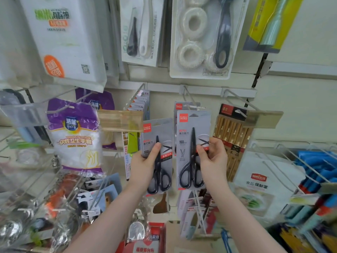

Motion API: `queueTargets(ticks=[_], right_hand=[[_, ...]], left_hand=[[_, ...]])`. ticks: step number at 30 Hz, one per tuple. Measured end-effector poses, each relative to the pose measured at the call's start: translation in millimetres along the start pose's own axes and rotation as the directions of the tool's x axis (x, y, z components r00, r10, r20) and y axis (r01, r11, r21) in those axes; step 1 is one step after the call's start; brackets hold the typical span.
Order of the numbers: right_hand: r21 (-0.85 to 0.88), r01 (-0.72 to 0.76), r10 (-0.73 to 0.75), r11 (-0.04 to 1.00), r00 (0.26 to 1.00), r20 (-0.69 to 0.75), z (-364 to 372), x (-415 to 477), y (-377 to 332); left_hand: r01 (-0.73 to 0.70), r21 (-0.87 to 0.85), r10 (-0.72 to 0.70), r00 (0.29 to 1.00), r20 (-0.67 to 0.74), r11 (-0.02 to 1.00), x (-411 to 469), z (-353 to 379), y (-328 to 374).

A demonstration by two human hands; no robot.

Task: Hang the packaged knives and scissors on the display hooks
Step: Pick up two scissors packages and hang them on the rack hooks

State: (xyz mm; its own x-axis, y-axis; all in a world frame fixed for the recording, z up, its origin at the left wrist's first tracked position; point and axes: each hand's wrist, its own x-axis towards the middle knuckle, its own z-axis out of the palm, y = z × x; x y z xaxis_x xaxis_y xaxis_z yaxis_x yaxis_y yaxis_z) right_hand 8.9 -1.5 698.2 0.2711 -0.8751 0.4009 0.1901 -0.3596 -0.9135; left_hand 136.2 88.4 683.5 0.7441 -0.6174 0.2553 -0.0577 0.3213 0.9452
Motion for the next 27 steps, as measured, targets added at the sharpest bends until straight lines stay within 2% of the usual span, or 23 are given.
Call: queueTargets(ticks=[5,12,20,27], right_hand=[[-0.034,-0.030,0.031,0.999,0.999,0.013,1,8,5],[-0.048,-0.050,0.050,0.998,0.999,-0.012,7,15,11],[0.002,-0.049,0.049,0.999,0.998,-0.030,5,15,17],[-0.050,-0.129,0.127,0.990,0.991,-0.036,14,38,33]], left_hand=[[0.000,0.038,0.003,0.997,-0.075,0.999,4,-5,-5],[0.007,0.019,-0.006,0.997,-0.074,1.000,4,-5,-1],[-0.047,-0.010,0.046,0.998,-0.045,0.999,4,0,4],[-0.038,0.018,0.039,0.999,-0.022,0.999,7,3,3]])
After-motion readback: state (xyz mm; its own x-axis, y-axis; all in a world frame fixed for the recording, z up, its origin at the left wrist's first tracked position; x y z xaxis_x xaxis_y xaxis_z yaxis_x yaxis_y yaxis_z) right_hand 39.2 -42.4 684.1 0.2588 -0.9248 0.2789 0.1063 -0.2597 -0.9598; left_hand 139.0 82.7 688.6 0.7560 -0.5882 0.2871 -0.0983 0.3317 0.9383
